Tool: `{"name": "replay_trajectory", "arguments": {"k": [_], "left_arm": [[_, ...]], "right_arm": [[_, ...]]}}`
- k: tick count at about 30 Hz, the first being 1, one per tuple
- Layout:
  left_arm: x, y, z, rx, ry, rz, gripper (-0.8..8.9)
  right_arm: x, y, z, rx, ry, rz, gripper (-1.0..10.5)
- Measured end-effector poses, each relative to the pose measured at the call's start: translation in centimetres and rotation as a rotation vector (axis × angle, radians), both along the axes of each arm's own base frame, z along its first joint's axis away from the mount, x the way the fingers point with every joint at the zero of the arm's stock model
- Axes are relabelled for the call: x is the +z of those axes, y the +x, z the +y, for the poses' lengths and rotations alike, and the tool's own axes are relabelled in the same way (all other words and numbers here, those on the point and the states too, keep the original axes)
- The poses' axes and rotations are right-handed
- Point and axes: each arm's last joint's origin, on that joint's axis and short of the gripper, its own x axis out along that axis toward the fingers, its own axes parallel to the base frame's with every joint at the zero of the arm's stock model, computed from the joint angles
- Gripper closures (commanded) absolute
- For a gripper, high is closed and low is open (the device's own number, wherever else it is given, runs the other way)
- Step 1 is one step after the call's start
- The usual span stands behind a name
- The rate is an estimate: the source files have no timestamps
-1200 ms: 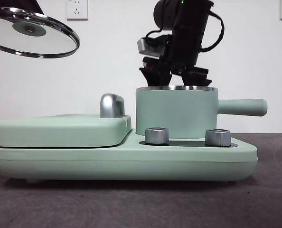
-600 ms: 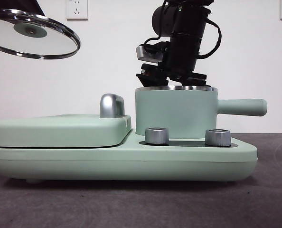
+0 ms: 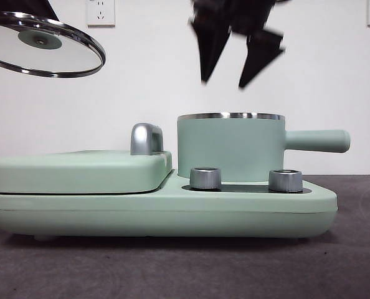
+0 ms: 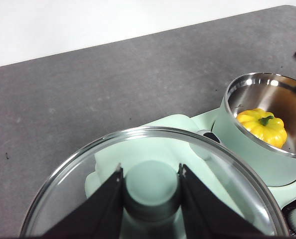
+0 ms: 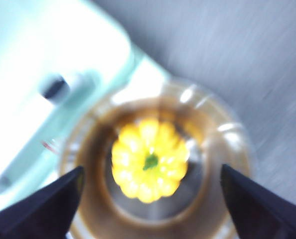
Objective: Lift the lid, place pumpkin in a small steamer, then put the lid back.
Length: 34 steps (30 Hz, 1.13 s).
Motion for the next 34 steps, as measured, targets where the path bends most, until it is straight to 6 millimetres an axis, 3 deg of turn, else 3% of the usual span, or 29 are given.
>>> {"name": "replay_trajectory", "arguments": {"k": [2,6,13,21,26,34], "left_arm": [[0.0,0.0,0.0,0.000,0.000,0.000,7.98],[0.0,0.0,0.0,-0.001,0.000,0.001,7.98],[0.0,0.0,-0.1,-0.030,-0.013,0.005,7.98],[0.0,-0.3,-0.8,-0.095,-0.028,0.007,7.98],[0.0,0.1,-2.3,-0.155,-0.037,-0.023,7.98],[-0.6,1.5,-5.8,-0.265,-0.061,-0.085,7.98]], "right_arm": [[0.6,-1.4,-0.7,-0.011,0.032,-0.039,5.5],[-1.6,-4.3,-1.9,-0.034,0.078,-0.063,5.5],[-0.9,-9.5,-4.7,-0.053,0.152,-0.193,5.5],[-2.6,-14.6,-7.8,-0.083,0.168,-0.258,5.7],[-3.5,-17.4,-9.6,-0.102,0.209,-0.284,5.7],[-6.4,-19.9,-11.1,-0.114,0.207,-0.277,5.7]]}}
